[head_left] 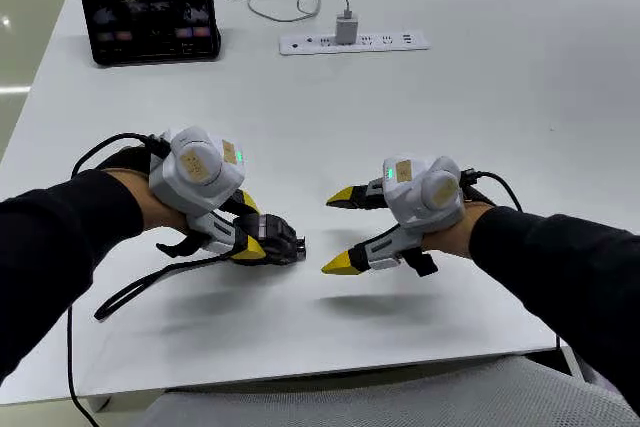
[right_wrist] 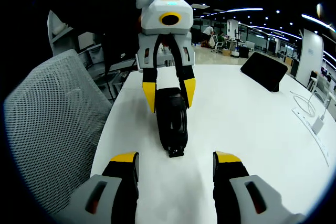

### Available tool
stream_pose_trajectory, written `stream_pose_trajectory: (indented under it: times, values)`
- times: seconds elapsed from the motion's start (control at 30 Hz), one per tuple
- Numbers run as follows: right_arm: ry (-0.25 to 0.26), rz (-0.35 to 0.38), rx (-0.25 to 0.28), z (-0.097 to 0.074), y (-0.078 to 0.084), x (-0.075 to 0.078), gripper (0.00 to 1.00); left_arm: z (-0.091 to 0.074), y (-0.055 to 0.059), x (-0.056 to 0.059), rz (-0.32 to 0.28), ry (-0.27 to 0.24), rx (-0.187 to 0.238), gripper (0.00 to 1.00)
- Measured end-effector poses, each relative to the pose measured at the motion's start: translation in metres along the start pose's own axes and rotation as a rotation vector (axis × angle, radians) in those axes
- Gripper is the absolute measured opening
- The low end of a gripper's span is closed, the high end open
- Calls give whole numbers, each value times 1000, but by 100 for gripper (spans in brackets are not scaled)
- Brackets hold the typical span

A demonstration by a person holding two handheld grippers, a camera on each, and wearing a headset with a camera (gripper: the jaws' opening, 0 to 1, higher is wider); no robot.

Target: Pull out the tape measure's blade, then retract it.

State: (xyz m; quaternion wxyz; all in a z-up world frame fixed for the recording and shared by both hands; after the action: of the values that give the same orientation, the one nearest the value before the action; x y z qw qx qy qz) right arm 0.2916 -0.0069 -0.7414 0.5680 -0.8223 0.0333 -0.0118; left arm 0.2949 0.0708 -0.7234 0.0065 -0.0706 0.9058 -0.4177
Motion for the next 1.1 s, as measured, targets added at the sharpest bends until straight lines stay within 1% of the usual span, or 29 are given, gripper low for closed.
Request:
stream_pose_trajectory:
  times: [0.03, 0.07, 0.1, 0.13, 0.17, 0.23, 0.27, 0.33, 0.47, 0.57, 0.67, 0.7, 0.83, 0.9, 0.97, 1.03, 1.07, 1.1]
  values:
    - [-11, -3, -11, 3, 2, -1, 50, 0, 0, 0, -2, 1, -3, 29]
    - [-33, -8, -38, 6, 6, -3, 48, 0, 0, 0, -2, 4, -6, 29]
    - [-49, -7, -44, 10, 7, -5, 43, 0, 0, 0, -3, 5, -8, 29]
    - [-51, -15, -47, 12, 7, -6, 40, 0, 1, 0, -5, 5, -10, 29]
    - [-60, -36, -57, 16, 8, -5, 38, 0, 1, -1, -6, 7, -10, 29]
    - [-66, -33, -63, 20, 9, -6, 33, 0, 1, -1, -5, 9, -10, 29]
    - [-68, -29, -63, 23, 9, -6, 32, 0, 2, -1, -6, 11, -10, 29]
    - [-70, -37, -84, 25, 14, -3, 29, 1, 2, 0, -7, 13, -9, 29]
    - [-69, -36, -107, 28, 19, 0, 25, 1, 2, -1, -11, 15, -7, 29]
    - [-68, -37, -111, 30, 20, 2, 23, 1, 2, -1, -13, 16, -7, 29]
    - [-84, -39, -118, 31, 21, 1, 14, 1, 2, -1, -15, 15, -7, 29]
    - [-79, -45, -117, 32, 21, 2, 13, 1, 2, -1, -15, 15, -6, 29]
    - [-83, -36, -124, 34, 21, 1, 12, 1, 2, -1, -24, 13, 0, 29]
    - [-91, -47, -130, 34, 21, 1, 11, 1, 3, -1, -26, 11, 1, 29]
    - [-96, -84, -136, 34, 21, 2, 10, 1, 3, -1, -29, 10, 0, 29]
    - [-85, -51, -138, 34, 21, 3, 10, 1, 3, -1, -36, 7, 2, 29]
    - [-84, -99, -150, 33, 21, 4, 9, 0, 3, -2, -44, 1, 9, 29]
    - [-85, -84, -148, 34, 21, 3, 9, 0, 4, -2, -42, 2, 15, 29]
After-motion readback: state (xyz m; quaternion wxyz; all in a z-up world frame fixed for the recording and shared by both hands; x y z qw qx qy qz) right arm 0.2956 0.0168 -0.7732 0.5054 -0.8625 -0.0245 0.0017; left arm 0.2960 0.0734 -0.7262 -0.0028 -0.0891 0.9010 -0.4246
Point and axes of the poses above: the centre of the closed fingertips' face, and the gripper's own axes: z roughly forward along the fingers, x roughly to its right, y roughly out of its underside, the point moved 2 cm from there along -z, roughly backward along the fingers, and after that the axes turned 15 degrees about x, right-handed, at the moved point
